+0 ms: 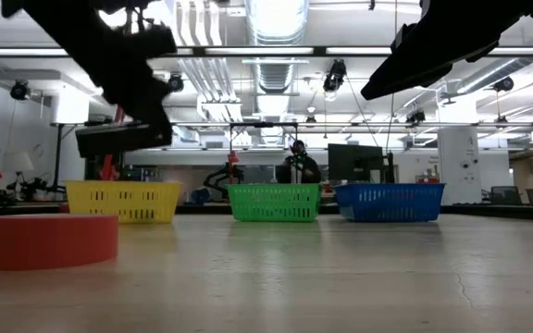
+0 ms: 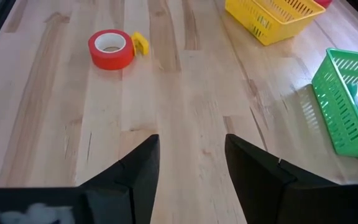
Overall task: Pick and place Stapler, Stapler remover, tape
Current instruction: Put the big black stapler in the yellow basket
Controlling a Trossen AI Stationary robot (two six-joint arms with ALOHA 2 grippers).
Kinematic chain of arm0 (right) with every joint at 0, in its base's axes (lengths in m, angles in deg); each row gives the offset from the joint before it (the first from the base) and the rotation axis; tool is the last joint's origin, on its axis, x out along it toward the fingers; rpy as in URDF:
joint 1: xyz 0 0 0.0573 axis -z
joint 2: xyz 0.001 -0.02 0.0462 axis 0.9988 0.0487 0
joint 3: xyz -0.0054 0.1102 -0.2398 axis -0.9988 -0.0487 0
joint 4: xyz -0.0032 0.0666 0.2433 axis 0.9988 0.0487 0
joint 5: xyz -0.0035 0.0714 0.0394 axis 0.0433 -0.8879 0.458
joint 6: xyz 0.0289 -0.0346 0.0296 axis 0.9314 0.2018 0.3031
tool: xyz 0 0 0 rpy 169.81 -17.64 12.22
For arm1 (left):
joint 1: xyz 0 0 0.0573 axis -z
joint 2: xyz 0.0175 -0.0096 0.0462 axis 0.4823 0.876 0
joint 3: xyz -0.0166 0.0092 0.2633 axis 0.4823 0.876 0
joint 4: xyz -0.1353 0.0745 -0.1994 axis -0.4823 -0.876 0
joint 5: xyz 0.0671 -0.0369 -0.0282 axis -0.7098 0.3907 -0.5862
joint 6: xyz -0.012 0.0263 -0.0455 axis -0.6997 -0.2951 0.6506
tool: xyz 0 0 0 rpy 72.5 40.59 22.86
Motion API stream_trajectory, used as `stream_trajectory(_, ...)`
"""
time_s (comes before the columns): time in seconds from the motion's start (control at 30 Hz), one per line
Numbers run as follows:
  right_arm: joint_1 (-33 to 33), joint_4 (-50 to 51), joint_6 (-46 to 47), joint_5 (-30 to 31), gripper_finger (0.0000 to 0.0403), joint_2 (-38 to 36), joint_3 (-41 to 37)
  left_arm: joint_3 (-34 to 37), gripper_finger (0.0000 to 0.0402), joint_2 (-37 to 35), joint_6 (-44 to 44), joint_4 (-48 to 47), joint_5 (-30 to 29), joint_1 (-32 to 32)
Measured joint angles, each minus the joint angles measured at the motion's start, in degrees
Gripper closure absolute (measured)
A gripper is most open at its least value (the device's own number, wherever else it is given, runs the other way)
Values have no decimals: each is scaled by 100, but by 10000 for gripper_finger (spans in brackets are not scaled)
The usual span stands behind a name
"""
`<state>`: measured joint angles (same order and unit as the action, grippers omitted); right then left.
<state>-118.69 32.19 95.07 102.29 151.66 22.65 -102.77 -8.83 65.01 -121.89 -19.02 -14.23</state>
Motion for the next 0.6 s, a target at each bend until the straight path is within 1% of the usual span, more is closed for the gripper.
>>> stream_trajectory(0.1, 0, 1, 1, 0, 229, 0, 0, 188, 365, 5, -47, 35, 8, -328)
stream_trajectory(0.27, 0, 1, -2, 1, 232, 0, 0, 423, 365, 4, -92, 170, 417, -726)
stream_trajectory(0.37, 0, -1, -2, 1, 229, 0, -4, 583, 361, 5, -130, 333, 528, -811)
stream_trajectory(0.6, 0, 3, -2, 2, 237, 0, -33, 709, 340, 3, -210, 609, 521, -817)
